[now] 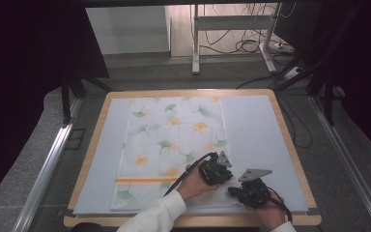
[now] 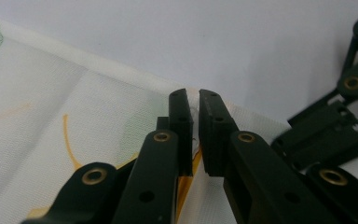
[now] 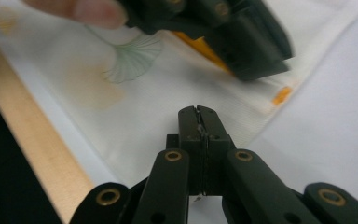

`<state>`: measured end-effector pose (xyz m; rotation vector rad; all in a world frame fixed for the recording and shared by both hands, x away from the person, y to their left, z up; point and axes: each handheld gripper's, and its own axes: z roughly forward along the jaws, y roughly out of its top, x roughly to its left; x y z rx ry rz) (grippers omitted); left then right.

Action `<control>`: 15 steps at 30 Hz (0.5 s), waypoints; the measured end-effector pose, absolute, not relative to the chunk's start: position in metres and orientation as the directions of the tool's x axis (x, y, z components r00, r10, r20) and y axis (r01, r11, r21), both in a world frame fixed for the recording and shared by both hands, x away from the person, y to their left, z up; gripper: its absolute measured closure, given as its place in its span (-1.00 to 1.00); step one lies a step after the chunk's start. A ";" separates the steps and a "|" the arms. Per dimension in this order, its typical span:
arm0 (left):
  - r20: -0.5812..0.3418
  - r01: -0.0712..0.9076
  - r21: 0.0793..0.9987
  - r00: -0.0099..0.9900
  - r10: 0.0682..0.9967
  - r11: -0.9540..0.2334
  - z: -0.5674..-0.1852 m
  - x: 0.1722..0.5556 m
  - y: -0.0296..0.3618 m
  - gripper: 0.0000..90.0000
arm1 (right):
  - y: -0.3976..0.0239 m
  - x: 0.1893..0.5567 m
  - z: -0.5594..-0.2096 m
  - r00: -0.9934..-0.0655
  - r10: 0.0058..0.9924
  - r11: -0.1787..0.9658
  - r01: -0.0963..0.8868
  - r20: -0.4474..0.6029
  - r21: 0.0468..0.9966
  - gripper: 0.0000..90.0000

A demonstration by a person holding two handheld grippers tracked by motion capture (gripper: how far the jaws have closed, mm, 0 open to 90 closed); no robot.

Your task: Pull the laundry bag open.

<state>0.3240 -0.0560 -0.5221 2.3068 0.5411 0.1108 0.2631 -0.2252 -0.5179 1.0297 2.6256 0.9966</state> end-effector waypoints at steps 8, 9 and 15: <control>-0.071 0.349 0.687 0.905 0.419 -0.638 -0.522 0.323 -0.058 0.89 | -0.230 0.277 -0.518 -0.708 0.697 0.498 0.591 0.112 0.634 0.98; -0.056 0.337 0.682 0.909 0.414 -0.649 -0.521 0.323 -0.058 0.89 | -0.231 0.278 -0.519 -0.701 0.702 0.489 0.600 0.123 0.633 0.98; -0.035 0.330 0.676 0.907 0.419 -0.659 -0.521 0.321 -0.058 0.90 | -0.233 0.280 -0.520 -0.676 0.718 0.452 0.636 0.168 0.625 0.98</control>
